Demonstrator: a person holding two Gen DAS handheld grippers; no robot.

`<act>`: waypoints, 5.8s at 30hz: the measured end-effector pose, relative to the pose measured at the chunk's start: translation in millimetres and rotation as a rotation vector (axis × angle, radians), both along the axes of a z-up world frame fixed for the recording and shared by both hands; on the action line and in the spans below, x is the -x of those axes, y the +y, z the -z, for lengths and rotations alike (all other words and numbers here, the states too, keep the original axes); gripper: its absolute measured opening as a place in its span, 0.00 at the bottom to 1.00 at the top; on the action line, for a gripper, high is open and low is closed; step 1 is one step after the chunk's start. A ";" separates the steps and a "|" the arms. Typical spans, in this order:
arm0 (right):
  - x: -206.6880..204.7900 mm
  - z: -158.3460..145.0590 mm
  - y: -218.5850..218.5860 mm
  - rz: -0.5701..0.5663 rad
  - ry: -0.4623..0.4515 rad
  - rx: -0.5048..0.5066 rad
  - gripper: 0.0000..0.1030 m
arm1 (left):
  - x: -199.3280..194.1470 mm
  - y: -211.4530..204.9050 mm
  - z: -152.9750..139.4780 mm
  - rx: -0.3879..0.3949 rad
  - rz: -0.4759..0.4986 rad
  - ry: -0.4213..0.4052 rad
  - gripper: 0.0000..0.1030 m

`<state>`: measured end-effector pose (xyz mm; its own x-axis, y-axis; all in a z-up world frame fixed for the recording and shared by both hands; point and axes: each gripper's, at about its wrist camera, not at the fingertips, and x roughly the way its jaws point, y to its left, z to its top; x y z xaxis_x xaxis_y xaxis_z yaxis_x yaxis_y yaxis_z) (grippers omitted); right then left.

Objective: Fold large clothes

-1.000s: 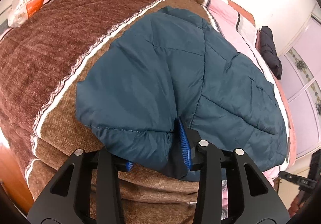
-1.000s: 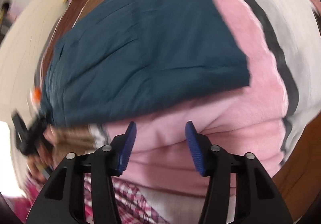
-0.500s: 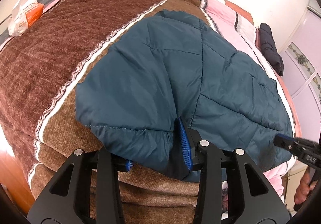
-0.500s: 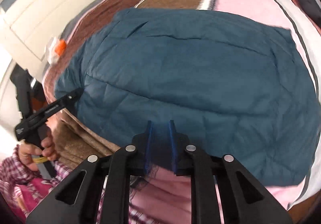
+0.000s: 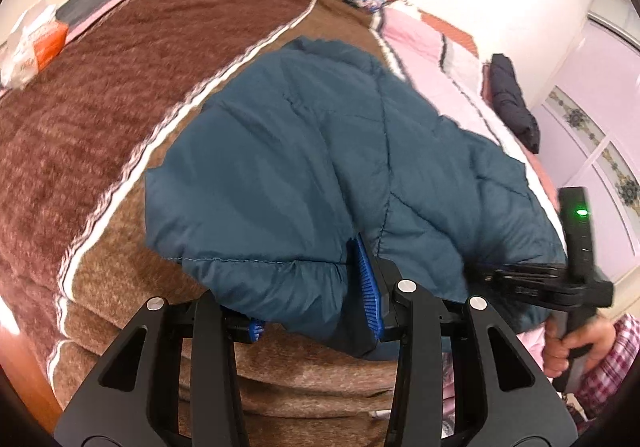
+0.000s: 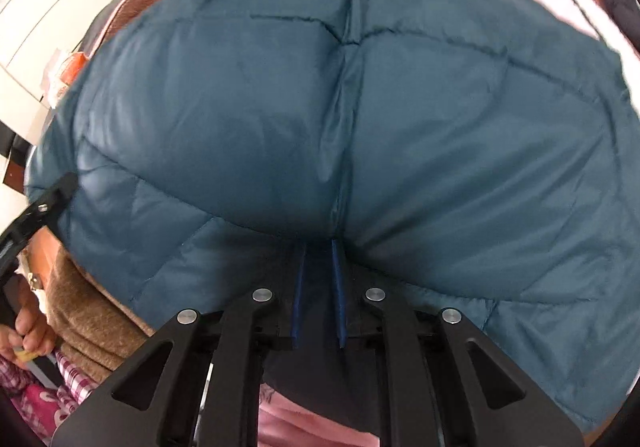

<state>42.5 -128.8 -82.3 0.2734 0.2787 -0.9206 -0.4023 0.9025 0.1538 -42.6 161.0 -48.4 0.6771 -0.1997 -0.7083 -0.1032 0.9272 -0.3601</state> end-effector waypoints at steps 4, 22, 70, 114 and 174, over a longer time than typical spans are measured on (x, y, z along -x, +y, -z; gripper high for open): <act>-5.0 6.5 1.7 0.007 0.017 0.007 0.13 | 4.7 -7.7 -12.0 -0.020 0.023 -0.058 0.29; -3.8 -23.4 -39.9 0.043 0.027 -0.123 0.13 | 10.7 -19.6 -41.9 -0.067 0.048 -0.149 0.24; -164.8 -47.8 -38.6 0.268 0.026 -0.359 0.11 | 8.3 -23.5 -48.5 -0.106 0.027 -0.124 0.30; 32.7 -40.4 -92.0 0.116 0.116 -0.420 0.12 | -1.3 -39.3 -86.9 -0.116 0.012 -0.172 0.17; 94.7 -12.8 -361.3 0.622 0.012 -0.647 0.11 | -14.5 -361.1 -41.2 -0.279 0.947 -0.134 0.20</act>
